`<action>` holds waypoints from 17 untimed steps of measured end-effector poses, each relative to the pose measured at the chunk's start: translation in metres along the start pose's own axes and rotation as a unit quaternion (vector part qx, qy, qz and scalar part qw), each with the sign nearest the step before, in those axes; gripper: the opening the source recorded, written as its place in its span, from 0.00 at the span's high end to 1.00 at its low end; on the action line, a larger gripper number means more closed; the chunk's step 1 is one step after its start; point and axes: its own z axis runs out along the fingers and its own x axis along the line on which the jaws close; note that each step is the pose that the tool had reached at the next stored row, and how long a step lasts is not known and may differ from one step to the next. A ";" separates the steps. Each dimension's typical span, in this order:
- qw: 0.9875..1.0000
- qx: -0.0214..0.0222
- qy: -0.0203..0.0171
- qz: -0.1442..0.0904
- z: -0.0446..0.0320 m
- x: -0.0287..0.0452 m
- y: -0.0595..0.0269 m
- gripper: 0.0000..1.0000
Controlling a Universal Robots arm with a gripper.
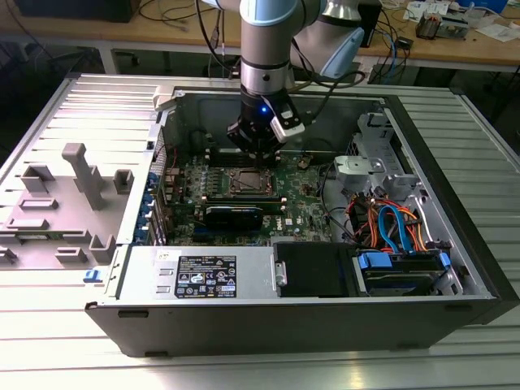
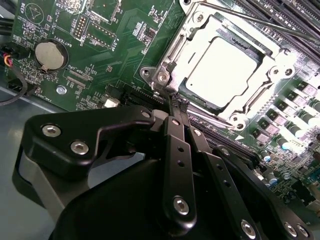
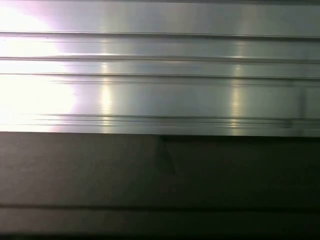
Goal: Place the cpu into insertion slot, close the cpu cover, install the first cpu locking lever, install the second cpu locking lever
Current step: 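Install the first cpu locking lever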
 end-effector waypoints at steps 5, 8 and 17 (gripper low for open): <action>1.000 0.000 0.000 0.000 0.0008 0.0001 -0.0012 0.89; 1.000 0.000 0.000 0.000 0.0018 0.0001 -0.0015 0.89; 1.000 0.000 0.000 0.000 0.0046 0.0001 -0.0012 0.89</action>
